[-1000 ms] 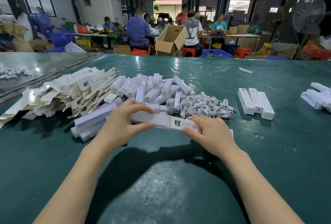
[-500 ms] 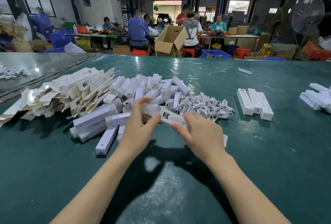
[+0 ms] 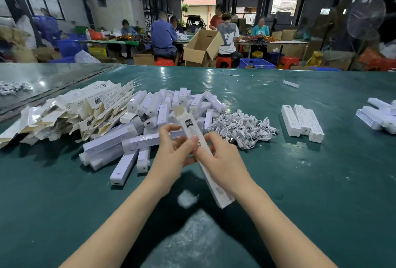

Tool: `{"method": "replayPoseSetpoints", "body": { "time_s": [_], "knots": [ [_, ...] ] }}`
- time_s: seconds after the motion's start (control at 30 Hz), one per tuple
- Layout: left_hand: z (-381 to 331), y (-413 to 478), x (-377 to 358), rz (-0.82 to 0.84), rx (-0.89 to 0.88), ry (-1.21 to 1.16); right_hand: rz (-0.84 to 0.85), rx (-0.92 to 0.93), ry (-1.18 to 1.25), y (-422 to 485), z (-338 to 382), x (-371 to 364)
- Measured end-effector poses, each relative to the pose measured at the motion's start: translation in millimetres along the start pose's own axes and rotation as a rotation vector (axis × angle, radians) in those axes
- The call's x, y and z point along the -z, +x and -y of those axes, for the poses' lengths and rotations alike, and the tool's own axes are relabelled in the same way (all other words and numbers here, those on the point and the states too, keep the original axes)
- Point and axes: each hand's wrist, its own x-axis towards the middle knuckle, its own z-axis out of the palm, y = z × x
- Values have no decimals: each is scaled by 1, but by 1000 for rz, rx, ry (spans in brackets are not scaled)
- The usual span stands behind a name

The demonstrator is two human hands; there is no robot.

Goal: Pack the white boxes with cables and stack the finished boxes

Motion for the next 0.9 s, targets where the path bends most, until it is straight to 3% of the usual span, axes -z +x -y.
{"method": "replayPoseSetpoints", "body": {
  "time_s": [0.07, 0.13, 0.2, 0.23, 0.33, 0.43, 0.5, 0.57, 0.7, 0.83, 0.9],
  "knots": [
    [-3, 4, 3, -127, 45, -29, 4, -38, 142, 3, -8, 3],
    [-8, 8, 13, -208, 80, 106, -120, -95, 93, 8, -26, 11],
    [-10, 12, 25, -109, 66, 350, -228, -154, -172, 10, -50, 22],
    [-11, 12, 27, 2, 50, 426, -204, -195, -279, 11, -60, 25],
    [-7, 7, 25, 310, 121, 470, 1, -279, -523, 11, -77, 23],
    [3, 5, 24, 448, 204, 506, -63, -262, -574, 12, -78, 21],
    [8, 6, 26, 481, 214, 516, -159, -258, -501, 13, -77, 25],
    [10, 8, 28, 466, 242, 487, -148, -256, -454, 12, -76, 27],
    [13, 7, 30, 429, 291, 431, -52, -254, -662, 11, -75, 23],
    [13, 3, 29, 428, 345, 409, -159, -243, -451, 11, -71, 22],
    [13, 3, 28, 421, 350, 392, -133, -179, -449, 12, -69, 19]
  ]
}}
